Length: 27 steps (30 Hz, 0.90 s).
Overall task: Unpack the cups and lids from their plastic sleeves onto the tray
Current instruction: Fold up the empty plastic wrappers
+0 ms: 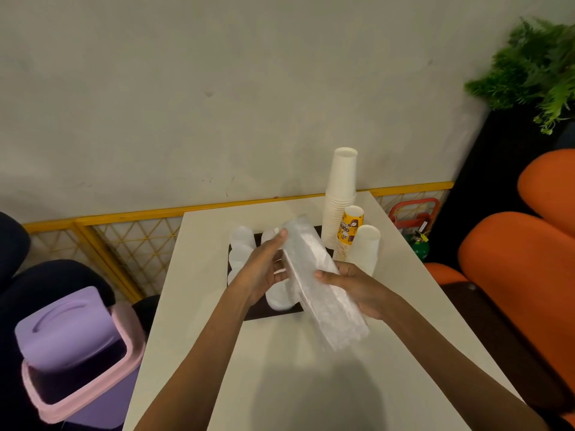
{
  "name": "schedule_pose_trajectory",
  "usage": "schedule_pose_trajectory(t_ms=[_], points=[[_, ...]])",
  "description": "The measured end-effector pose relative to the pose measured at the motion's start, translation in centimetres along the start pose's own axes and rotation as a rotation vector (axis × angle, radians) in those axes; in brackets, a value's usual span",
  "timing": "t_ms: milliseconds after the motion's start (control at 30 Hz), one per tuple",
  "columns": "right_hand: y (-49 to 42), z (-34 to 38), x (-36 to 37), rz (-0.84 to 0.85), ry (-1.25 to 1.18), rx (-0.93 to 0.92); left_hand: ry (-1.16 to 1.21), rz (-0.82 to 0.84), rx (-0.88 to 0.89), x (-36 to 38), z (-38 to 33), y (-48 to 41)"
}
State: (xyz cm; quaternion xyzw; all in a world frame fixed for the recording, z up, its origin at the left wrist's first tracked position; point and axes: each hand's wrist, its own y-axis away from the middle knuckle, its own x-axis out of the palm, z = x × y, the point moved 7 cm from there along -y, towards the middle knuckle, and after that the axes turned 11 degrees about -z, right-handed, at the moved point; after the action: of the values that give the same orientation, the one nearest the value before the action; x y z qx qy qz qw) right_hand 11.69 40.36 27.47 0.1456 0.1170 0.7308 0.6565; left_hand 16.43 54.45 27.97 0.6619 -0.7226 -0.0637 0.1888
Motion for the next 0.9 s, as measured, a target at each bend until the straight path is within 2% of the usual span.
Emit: schedule_pose_trajectory(t_ms=[167, 300, 400, 500, 600, 900], points=[[-0.6, -0.6, 0.3, -0.036, -0.113, 0.036, -0.170, -0.158, 0.145, 0.0, -1.4, -0.5], [-0.9, 0.2, -0.2, -0.090, -0.177, -0.030, -0.204, -0.176, 0.210, 0.5, -2.1, -0.4], [-1.1, 0.5, -0.6, -0.136, -0.238, -0.073, -0.181, -0.161, 0.180, 0.6, -1.5, -0.2], [-1.3, 0.5, -1.1, -0.181, -0.292, -0.116, -0.211, -0.066, 0.134, 1.1, 0.3, 0.5], [-1.3, 0.1, -1.4, -0.207, -0.302, -0.122, -0.211, -0.078, 0.099, 0.8, 2.1, 0.8], [-0.9, -0.5, -1.4, -0.076, -0.230, -0.073, -0.134, -0.138, 0.155, 0.2, 2.0, 0.7]])
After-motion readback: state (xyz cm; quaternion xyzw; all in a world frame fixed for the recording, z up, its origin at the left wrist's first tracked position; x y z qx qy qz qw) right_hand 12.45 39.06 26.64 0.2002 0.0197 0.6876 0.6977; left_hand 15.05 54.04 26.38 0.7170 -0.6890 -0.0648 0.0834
